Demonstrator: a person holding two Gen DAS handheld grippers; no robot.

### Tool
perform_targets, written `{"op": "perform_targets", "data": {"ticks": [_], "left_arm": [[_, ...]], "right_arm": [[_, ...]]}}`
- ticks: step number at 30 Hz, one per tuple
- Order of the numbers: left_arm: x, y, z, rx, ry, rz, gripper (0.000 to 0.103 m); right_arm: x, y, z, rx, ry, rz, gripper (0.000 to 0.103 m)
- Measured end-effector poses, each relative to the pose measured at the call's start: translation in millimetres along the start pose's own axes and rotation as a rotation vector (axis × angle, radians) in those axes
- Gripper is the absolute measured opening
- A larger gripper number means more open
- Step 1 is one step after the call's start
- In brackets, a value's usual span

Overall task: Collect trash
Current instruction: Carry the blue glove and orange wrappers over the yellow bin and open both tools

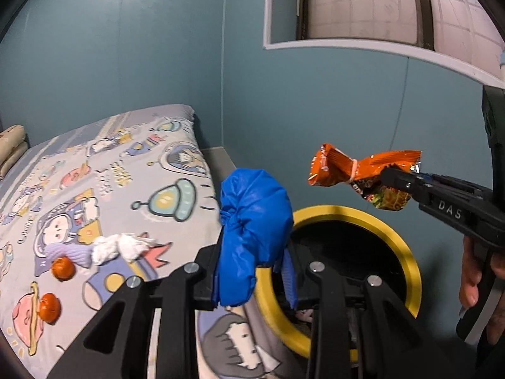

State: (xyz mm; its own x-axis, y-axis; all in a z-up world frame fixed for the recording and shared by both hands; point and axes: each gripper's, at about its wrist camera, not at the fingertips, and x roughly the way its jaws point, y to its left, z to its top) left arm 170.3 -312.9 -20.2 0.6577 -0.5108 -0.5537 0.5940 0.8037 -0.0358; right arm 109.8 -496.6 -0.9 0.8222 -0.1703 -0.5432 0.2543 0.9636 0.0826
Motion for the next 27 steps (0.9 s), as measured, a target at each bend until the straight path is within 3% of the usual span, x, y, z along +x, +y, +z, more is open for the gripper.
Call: {"op": "perform_targets", "data": {"ticks": [19,27], "left_arm": [[69,-30,-27,-0.016,0.147,-0.092,0.028],[81,-33,-37,-0.035,0.174,-0.119,0.036]], "right_arm": [[40,-35,-37,0.126,0.11,-0.001,0.016],[45,-39,-38,0.151,0.128,0.011,0.016]]}}
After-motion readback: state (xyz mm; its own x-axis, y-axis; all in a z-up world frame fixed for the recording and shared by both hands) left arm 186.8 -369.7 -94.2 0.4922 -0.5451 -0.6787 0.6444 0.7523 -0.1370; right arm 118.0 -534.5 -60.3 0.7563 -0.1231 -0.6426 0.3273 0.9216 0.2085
